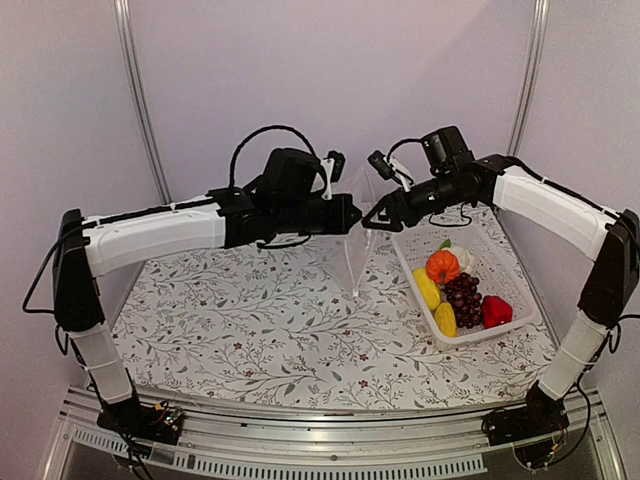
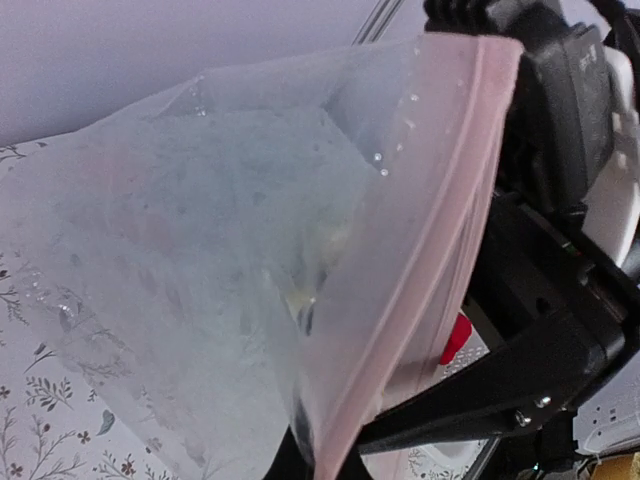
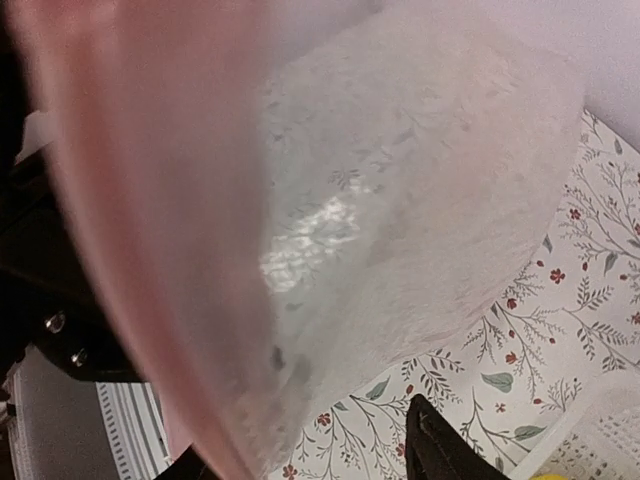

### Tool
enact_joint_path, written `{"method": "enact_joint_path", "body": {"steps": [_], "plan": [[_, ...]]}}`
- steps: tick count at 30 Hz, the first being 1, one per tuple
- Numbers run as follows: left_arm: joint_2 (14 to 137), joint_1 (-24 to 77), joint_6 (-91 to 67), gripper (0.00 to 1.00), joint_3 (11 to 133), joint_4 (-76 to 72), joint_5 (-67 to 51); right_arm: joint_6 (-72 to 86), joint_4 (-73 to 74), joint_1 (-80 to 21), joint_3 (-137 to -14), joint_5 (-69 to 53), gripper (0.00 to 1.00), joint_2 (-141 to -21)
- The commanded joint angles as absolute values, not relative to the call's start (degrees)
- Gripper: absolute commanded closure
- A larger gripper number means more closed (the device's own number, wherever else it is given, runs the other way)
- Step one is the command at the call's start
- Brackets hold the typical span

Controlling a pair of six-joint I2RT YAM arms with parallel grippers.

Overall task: Place the food in the zip-top bag and seal the zipper
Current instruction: Place the fake vegetable in the bin.

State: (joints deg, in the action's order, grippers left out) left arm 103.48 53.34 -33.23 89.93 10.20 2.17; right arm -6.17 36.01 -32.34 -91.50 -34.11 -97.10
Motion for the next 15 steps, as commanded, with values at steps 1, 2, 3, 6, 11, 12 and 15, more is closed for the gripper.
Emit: {"method": "enact_joint_path", "body": {"steps": [1, 2, 3, 6, 11, 12, 15], "plan": [[104.5, 54.7, -32.6, 0.99, 91.5, 11.9, 3.5, -3.2, 36.3, -32.9, -95.1, -30.8, 0.65, -99.6], [104.6, 54.8, -32.7, 0.98, 91.6, 12.6, 4.8, -2.8, 36.2, -32.9, -95.5, -30.1, 0.8, -100.2], [104.7, 55.0, -33.2, 0.94, 91.8, 14.0, 6.6, -2.4, 36.2, -32.9, -95.9, -29.7, 0.92, -100.5], [105.3, 55.1, -35.6, 0.68, 92.5, 17.2, 11.0, -1.2, 35.9, -33.1, -96.2, -30.5, 1.0, -100.9], [106.1, 55.4, -39.5, 0.74, 91.1, 17.9, 12.2, -0.4, 35.4, -33.6, -96.2, -29.1, 1.0, -100.5], [106.2, 55.5, -39.9, 0.74, 91.0, 17.9, 12.2, -0.4, 35.2, -33.6, -96.1, -29.0, 1.0, -100.4], [106.1, 56.3, -40.2, 0.76, 90.6, 18.0, 14.0, 1.5, 34.8, -33.6, -95.5, -28.6, 1.0, -99.9]]}}
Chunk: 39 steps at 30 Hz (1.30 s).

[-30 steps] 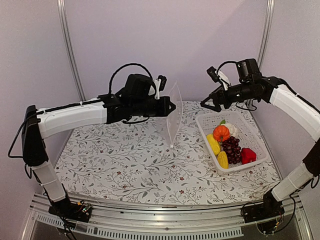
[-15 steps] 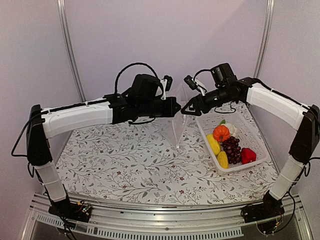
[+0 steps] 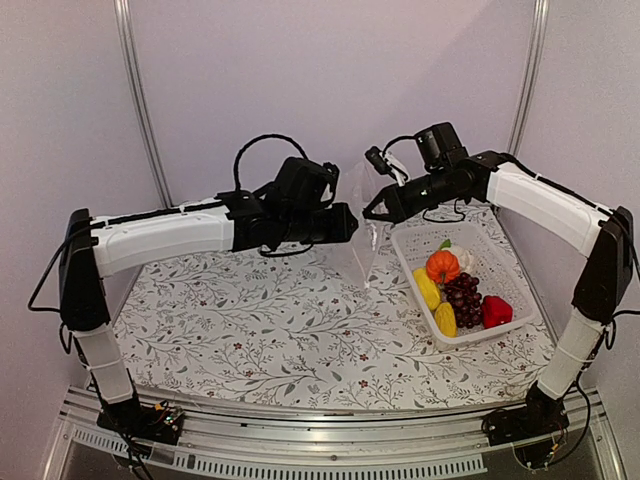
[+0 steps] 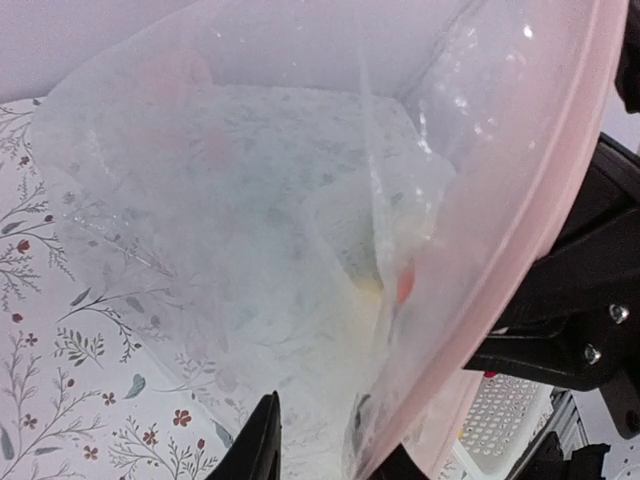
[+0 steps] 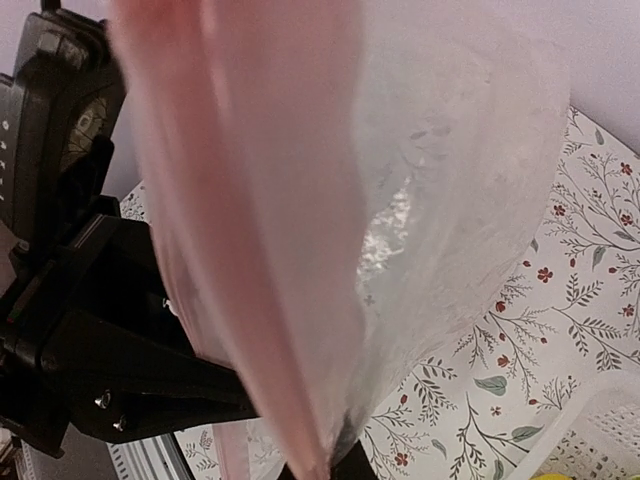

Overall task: Place the food in the zip-top bag and seal the zipper
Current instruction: Place the fake vegetable in the bin.

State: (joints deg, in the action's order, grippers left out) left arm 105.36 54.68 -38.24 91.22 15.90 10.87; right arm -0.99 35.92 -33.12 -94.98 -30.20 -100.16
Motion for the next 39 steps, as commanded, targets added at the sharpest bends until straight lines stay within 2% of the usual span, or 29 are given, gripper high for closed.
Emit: {"method": "enact_joint_path", "body": {"steps": [1, 4, 8, 15, 19, 22, 24, 27, 29, 37, 39], "plan": [[105.8, 56.6, -40.1, 0.83, 90.3, 18.3, 15.0, 1.7, 34.6, -33.6, -95.3, -27.9, 1.0, -99.8], [103.8, 57.6, -39.3, 1.0, 89.4, 19.4, 22.8, 2.0, 34.7, -33.6, -94.1, -21.7, 1.0, -99.5], [99.8, 58.4, -38.7, 1.0, 86.6, 20.2, 32.6, 2.0, 34.7, -33.6, -91.8, -11.7, 1.0, -97.4], [97.1, 59.0, -37.6, 1.0, 84.6, 20.1, 37.8, 2.6, 34.8, -33.6, -90.9, -0.5, 1.0, -95.1], [97.9, 59.4, -37.0, 1.0, 85.0, 20.2, 37.1, 3.1, 34.8, -33.5, -90.8, -1.7, 1.0, -95.3], [98.6, 59.3, -36.2, 1.0, 85.4, 20.4, 36.4, 2.4, 34.6, -33.5, -90.9, -10.4, 1.0, -95.3], [99.2, 59.3, -35.2, 1.0, 86.4, 21.4, 36.4, 0.8, 34.8, -33.5, -91.1, -20.2, 0.93, -95.1], [99.4, 59.2, -33.6, 1.0, 88.6, 24.2, 36.1, -3.0, 35.5, -33.5, -91.1, -32.3, 0.68, -93.3], [98.8, 59.2, -33.2, 1.0, 88.9, 26.1, 36.0, -3.9, 36.2, -33.5, -91.1, -35.0, 0.56, -91.7], [94.8, 58.9, -31.9, 1.0, 86.7, 29.6, 37.1, -11.5, 39.5, -32.6, -86.7, -28.6, 0.38, -83.0], [94.2, 58.9, -31.4, 1.0, 86.4, 30.1, 37.0, -13.2, 39.6, -30.9, -84.0, -27.3, 0.37, -81.4]]}}
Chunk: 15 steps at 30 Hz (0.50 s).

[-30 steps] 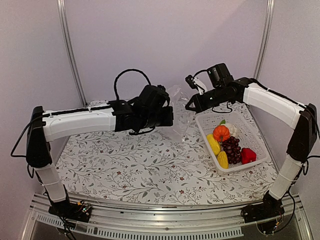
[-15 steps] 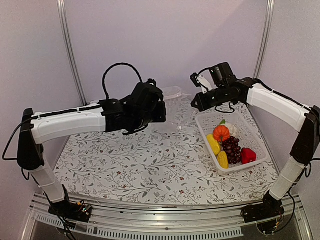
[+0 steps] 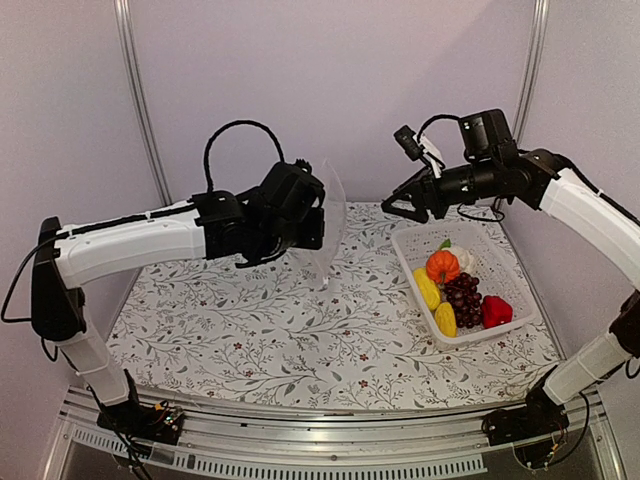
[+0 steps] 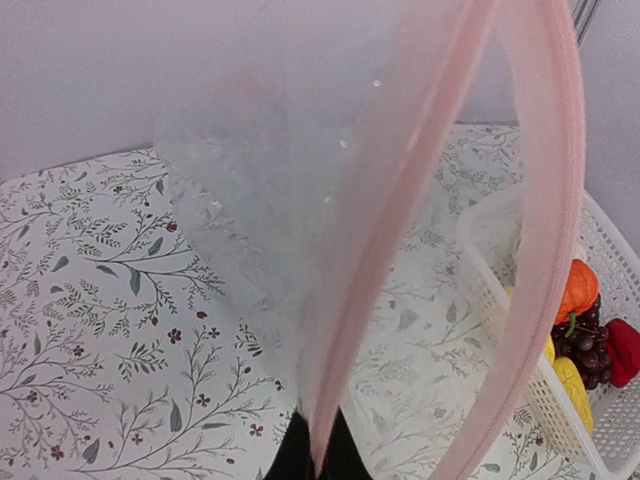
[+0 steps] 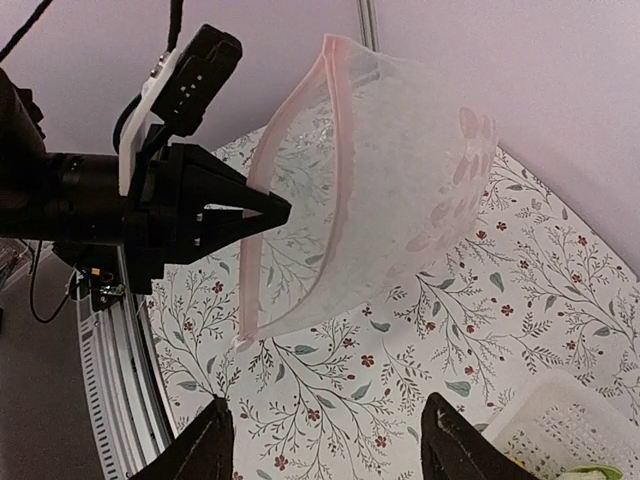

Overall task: Place the food in the zip-top bag and seal the zipper
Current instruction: Place the fake vegetable in the bin, then pick up the fake vegetable from the bin.

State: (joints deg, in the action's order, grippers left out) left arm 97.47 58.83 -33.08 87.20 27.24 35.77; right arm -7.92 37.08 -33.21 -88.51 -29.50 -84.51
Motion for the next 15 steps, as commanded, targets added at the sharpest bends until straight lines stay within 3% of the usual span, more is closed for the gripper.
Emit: {"method": "enact_joint_path", "body": {"steps": [1, 8, 15], "plan": [[93.9, 58.8, -31.3, 1.0, 86.3, 30.2, 37.0, -14.3, 39.8, -29.5, -82.8, -27.1, 0.38, -81.0], [92.9, 58.8, -30.5, 1.0, 85.7, 31.4, 35.8, -16.4, 39.2, -18.3, -72.5, -25.8, 0.39, -80.4], [93.6, 58.8, -29.4, 1.0, 85.7, 30.6, 34.0, -21.1, 34.1, -14.2, -64.5, -17.1, 0.29, -81.9]]}}
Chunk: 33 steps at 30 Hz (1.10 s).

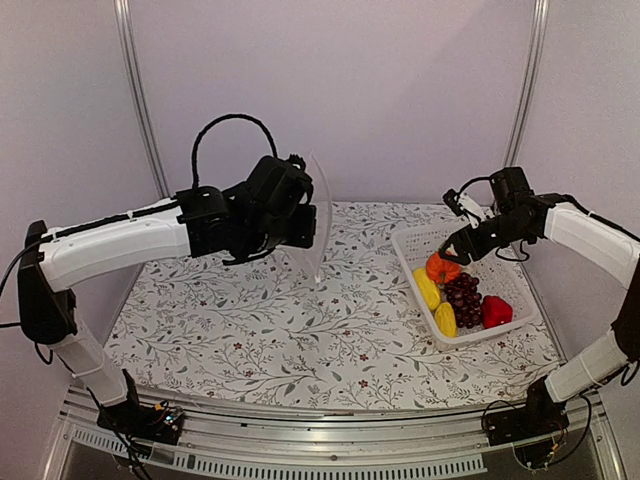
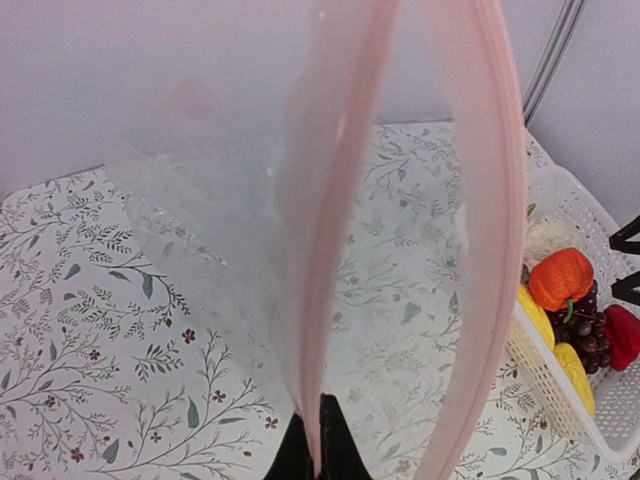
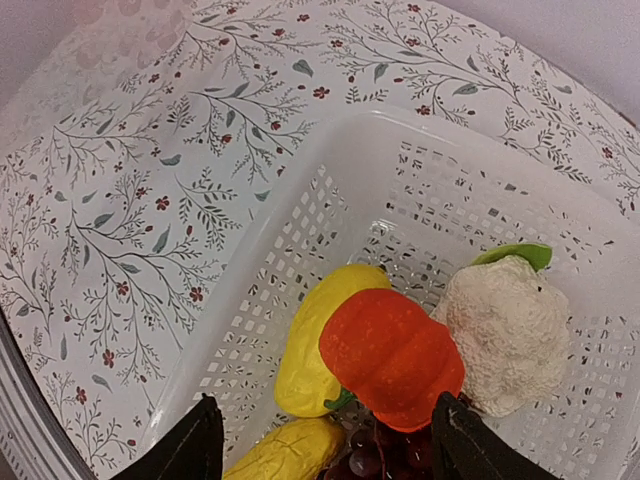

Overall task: Place the food in the zip-top bag and seal the zipper
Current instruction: Pick up the fake vegetable from the bin.

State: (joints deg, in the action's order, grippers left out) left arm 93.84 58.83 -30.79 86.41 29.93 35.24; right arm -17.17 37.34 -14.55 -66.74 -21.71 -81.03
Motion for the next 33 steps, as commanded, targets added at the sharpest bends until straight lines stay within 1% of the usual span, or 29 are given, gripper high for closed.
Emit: {"method": "enact_joint_path", "body": {"steps": [1, 9, 15, 19, 21, 24, 26, 28, 30, 33], "plan": [[93.7, 58.8, -29.2, 1.0, 85.6, 30.3, 33.4, -22.0, 33.5, -14.2, -64.0, -16.8, 0.28, -82.1], [94.6, 58.8, -27.3, 1.0, 85.6, 29.2, 28.2, -26.3, 30.4, -13.8, -64.1, -14.6, 0.26, -85.5], [94.8, 58.8, -26.7, 1.0, 85.7, 29.1, 27.1, -31.1, 30.3, -13.6, -65.0, -12.9, 0.24, -89.5], [95.0, 58.8, -26.8, 1.0, 85.6, 29.0, 27.2, -32.4, 30.5, -13.3, -65.4, -13.2, 0.25, -92.2], [95.2, 58.8, -26.8, 1.0, 85.6, 29.0, 27.0, -32.8, 30.6, -13.2, -65.5, -14.3, 0.29, -93.1], [95.4, 58.9, -27.1, 1.0, 85.7, 28.9, 26.4, -32.7, 31.0, -13.2, -65.6, -15.0, 0.41, -93.7], [95.5, 58.9, -27.1, 1.0, 85.7, 28.8, 26.1, -32.4, 31.5, -13.2, -65.6, -15.0, 0.52, -93.6], [95.8, 58.8, -27.1, 1.0, 85.7, 28.7, 26.0, -32.0, 31.9, -13.3, -65.5, -14.8, 0.67, -92.7], [95.9, 58.8, -27.1, 1.0, 85.8, 28.4, 25.9, -31.5, 32.3, -13.2, -65.4, -14.3, 0.73, -91.3], [96.2, 58.8, -27.0, 1.0, 86.1, 28.1, 25.9, -30.5, 33.7, -13.2, -65.7, -15.6, 0.77, -87.5]]}}
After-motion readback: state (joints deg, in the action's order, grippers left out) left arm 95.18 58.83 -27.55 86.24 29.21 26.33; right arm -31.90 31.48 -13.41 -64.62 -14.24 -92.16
